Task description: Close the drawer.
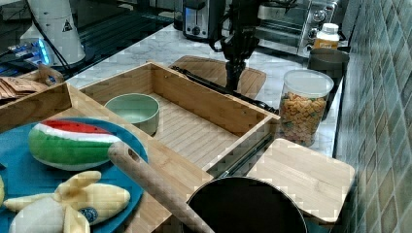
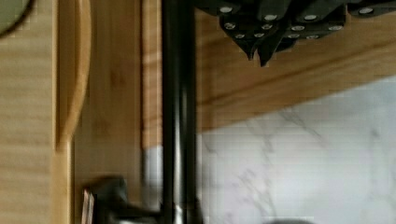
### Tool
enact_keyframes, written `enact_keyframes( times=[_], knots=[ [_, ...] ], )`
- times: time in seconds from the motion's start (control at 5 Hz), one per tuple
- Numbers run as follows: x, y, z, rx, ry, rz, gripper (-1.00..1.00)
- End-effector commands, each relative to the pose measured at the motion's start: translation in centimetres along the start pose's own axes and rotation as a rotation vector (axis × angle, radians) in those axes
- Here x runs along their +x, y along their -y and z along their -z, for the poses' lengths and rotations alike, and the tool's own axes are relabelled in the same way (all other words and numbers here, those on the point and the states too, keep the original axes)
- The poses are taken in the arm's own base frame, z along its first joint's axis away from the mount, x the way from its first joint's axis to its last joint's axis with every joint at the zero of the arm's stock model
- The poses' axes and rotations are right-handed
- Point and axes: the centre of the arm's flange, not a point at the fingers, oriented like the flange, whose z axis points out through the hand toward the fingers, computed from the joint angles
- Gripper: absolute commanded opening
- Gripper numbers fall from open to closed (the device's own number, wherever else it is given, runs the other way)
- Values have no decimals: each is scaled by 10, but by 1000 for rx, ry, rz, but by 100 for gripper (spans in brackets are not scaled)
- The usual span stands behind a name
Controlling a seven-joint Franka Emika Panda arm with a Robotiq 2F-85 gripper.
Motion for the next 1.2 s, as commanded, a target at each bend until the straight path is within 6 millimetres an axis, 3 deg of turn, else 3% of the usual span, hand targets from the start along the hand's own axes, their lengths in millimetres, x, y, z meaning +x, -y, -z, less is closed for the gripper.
enact_keyframes(
  times=[0.2,0.4,0.6,1.0,1.2],
  knots=[
    [32,-83,39,3,-33,36,-100],
    [51,-129,41,3,-48,47,-100],
    [44,-174,47,22,-25,50,-100],
    [17,-254,40,10,-75,7,-100],
    [16,-293,32,-5,-57,35,-100]
  ],
)
